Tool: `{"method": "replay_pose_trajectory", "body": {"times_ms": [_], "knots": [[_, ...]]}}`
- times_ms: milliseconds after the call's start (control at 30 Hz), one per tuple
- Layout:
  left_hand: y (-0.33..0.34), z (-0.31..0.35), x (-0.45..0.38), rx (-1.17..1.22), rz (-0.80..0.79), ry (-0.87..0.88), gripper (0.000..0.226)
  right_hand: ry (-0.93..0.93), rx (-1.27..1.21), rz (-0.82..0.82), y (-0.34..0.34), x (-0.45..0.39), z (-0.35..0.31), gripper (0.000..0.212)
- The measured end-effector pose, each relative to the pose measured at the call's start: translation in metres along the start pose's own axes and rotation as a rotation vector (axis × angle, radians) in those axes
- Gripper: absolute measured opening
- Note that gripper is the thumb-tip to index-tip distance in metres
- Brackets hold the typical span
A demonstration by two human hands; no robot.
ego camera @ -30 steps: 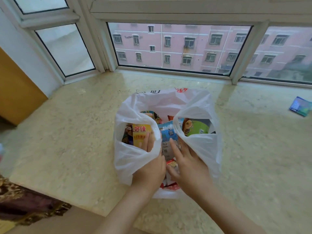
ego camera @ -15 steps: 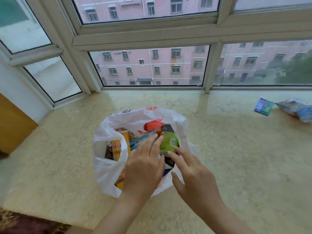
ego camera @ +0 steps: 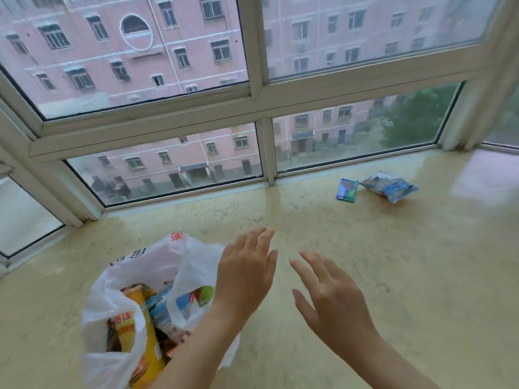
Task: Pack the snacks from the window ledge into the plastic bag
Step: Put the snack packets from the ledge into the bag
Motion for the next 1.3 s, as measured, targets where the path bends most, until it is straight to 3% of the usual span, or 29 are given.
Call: {"method": "replay_pose_trajectory", "body": {"times_ms": [600, 867, 1067, 1300], "knots": [[0.190, 0.109, -0.100, 0.077, -0.171, 0.283, 0.053, 0.329, 0.233, -0.157, 0.070, 0.025, 0.195, 0.046], [0.298, 0.149, -0.138, 0.118, -0.284, 0.264, 0.061, 0.449, 0.261, -0.229, 0.133, 0.048, 0.296, 0.050], [0.382, 0.184, -0.197, 0.145, -0.335, 0.203, 0.064, 0.427, 0.283, -0.271, 0.187, 0.046, 0.376, 0.052], [0.483, 0.216, -0.261, -0.066, -0.379, 0.238, 0.059, 0.490, 0.367, -0.288, 0.232, 0.030, 0.474, 0.064]]}}
Point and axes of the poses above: each hand's wrist, its own x-axis away from the middle knuckle, its own y-axis out of the palm, z = x × y, the point moved 10 cm from there along -x, towards the middle knuckle, and after that the axes turned 14 degrees about -y, right-handed, at the moved point
